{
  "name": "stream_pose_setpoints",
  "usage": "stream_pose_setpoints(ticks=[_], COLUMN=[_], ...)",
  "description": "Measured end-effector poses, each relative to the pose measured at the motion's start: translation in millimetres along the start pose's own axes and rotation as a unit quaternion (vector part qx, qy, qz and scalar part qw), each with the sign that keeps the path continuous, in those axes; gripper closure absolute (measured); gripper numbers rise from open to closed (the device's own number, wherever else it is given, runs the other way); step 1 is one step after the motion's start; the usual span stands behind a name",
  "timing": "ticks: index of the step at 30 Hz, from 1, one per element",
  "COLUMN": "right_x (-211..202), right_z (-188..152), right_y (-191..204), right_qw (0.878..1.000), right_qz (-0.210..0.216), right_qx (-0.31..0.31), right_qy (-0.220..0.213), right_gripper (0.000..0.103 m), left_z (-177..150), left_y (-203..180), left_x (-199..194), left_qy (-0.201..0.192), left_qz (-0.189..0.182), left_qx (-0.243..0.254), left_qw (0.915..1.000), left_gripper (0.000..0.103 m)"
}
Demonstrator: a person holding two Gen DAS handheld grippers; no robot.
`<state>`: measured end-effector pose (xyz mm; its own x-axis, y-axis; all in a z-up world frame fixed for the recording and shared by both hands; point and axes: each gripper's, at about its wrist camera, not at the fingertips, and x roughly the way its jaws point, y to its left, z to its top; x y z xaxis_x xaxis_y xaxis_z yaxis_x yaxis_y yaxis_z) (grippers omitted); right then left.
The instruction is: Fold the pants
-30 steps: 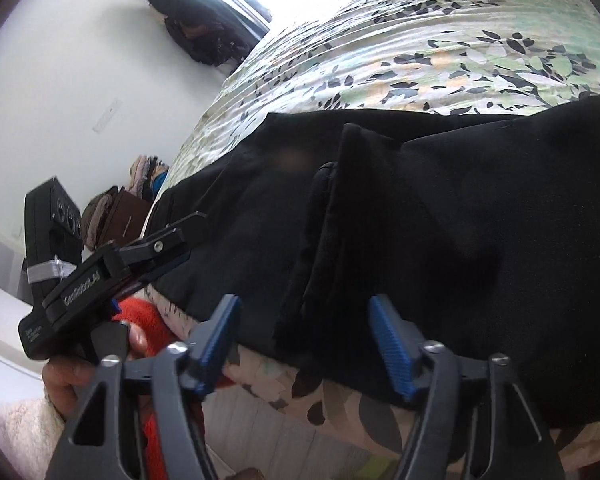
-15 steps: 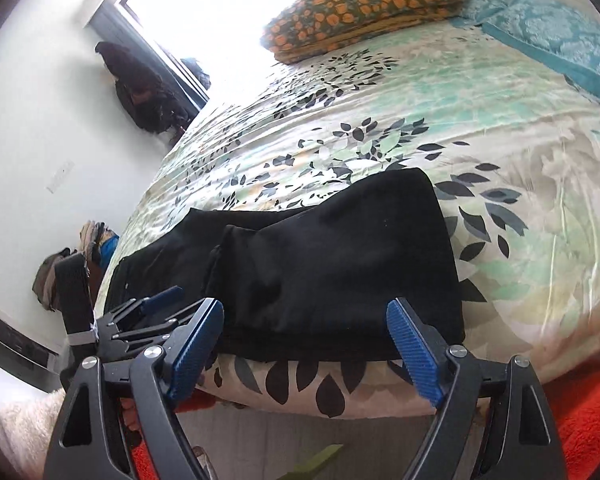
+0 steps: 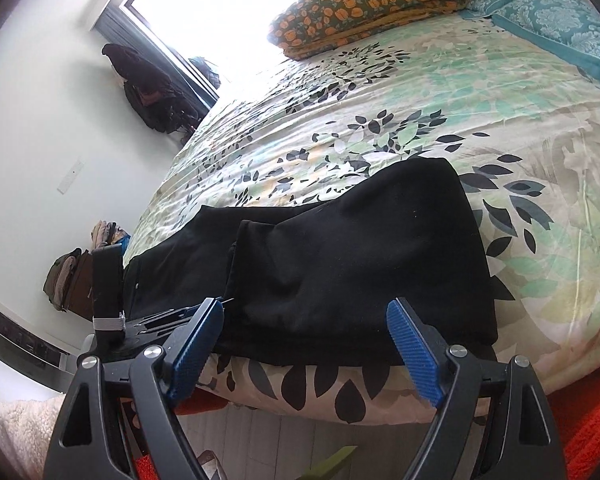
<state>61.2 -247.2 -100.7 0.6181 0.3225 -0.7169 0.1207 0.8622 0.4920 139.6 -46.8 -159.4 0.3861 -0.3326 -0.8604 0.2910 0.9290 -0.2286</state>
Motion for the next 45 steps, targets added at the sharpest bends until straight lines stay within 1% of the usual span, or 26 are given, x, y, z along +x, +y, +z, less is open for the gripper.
stream_pose_setpoints(ticks=[2, 4, 6, 8, 11, 13, 16, 18, 20, 22, 24, 26, 28, 30, 32, 33, 35, 36, 38, 39, 41, 42, 45], right_x=[-3, -8, -12, -14, -9, -6, -2, 0, 0, 7, 23, 38, 49, 57, 59, 59, 60, 60, 61, 62, 64, 66, 69], right_z=[2, 4, 5, 7, 7, 7, 6, 6, 7, 7, 4, -1, -7, -10, -11, -11, -12, -12, -13, -13, -13, -12, -12], right_y=[0, 1, 2, 2, -1, -2, -2, -3, -7, -13, -21, -29, -28, -25, -26, -27, -29, -30, -29, -28, -28, -27, -27], right_qw=[1.0, 1.0, 0.999, 0.999, 0.999, 1.0, 0.999, 0.998, 0.996, 0.989, 0.982, 0.978, 0.976, 0.972, 0.972, 0.973, 0.973, 0.974, 0.973, 0.973, 0.973, 0.973, 0.973], right_qz=[-0.002, -0.004, -0.008, -0.014, -0.019, -0.022, -0.036, -0.054, -0.087, -0.136, -0.172, -0.179, -0.18, -0.19, -0.19, -0.189, -0.188, -0.189, -0.19, -0.191, -0.193, -0.194, -0.197], right_qx=[0.0, -0.001, -0.005, -0.01, -0.007, -0.008, -0.02, -0.028, -0.035, -0.051, -0.07, -0.074, -0.086, -0.103, -0.103, -0.099, -0.095, -0.093, -0.093, -0.093, -0.092, -0.09, -0.084], right_qy=[-0.009, -0.023, -0.034, -0.037, -0.029, -0.019, -0.011, -0.008, -0.009, 0.007, 0.043, 0.074, 0.092, 0.094, 0.09, 0.089, 0.089, 0.089, 0.089, 0.089, 0.089, 0.089, 0.091], right_gripper=[0.019, 0.019, 0.019, 0.019, 0.019, 0.019, 0.019, 0.019, 0.019, 0.014, 0.014, 0.014, 0.014, 0.011, 0.011, 0.01, 0.01, 0.01, 0.009, 0.008, 0.007, 0.006, 0.005], left_z=[0, 0, -2, -6, -17, -19, -17, -18, -19, -20, -20, -19, -19, -19, -17, -15, -11, -8, -3, -1, 4, 7, 14], left_y=[-1, -2, -1, 5, 13, 14, 15, 18, 20, 25, 27, 28, 27, 27, 30, 34, 47, 53, 60, 59, 44, 33, -5], left_x=[-12, -29, -41, -40, -24, -20, -23, -23, -21, -22, -22, -22, -22, -23, -26, -31, -45, -53, -69, -76, -82, -79, -58], left_qy=[-0.013, -0.026, -0.033, -0.022, 0.007, 0.012, 0.008, 0.01, 0.019, 0.021, 0.022, 0.023, 0.023, 0.024, 0.022, 0.014, -0.013, -0.029, -0.059, -0.074, -0.093, -0.095, -0.087], left_qz=[-0.008, -0.018, -0.017, -0.007, 0.003, 0.002, 0.002, -0.001, -0.005, -0.012, -0.013, -0.012, -0.008, -0.003, 0.008, 0.011, 0.031, 0.033, 0.023, 0.015, 0.0, -0.007, -0.03], left_qx=[0.001, 0.004, 0.013, 0.013, 0.009, 0.01, 0.01, 0.007, 0.004, -0.005, -0.009, -0.011, -0.008, -0.006, -0.013, -0.024, -0.053, -0.069, -0.095, -0.097, -0.076, -0.057, 0.011], left_qw=[0.9999, 0.9995, 0.9993, 0.9996, 0.9999, 0.9999, 0.9999, 0.9999, 0.9998, 0.9997, 0.9996, 0.9996, 0.9997, 0.9997, 0.9997, 0.9996, 0.998, 0.9966, 0.9935, 0.9924, 0.9928, 0.9938, 0.9957], left_gripper=[0.092, 0.092, 0.092, 0.092, 0.091, 0.09, 0.09, 0.089, 0.084, 0.082, 0.082, 0.082, 0.081, 0.078, 0.061, 0.057, 0.056, 0.056, 0.054, 0.052, 0.036, 0.033, 0.031])
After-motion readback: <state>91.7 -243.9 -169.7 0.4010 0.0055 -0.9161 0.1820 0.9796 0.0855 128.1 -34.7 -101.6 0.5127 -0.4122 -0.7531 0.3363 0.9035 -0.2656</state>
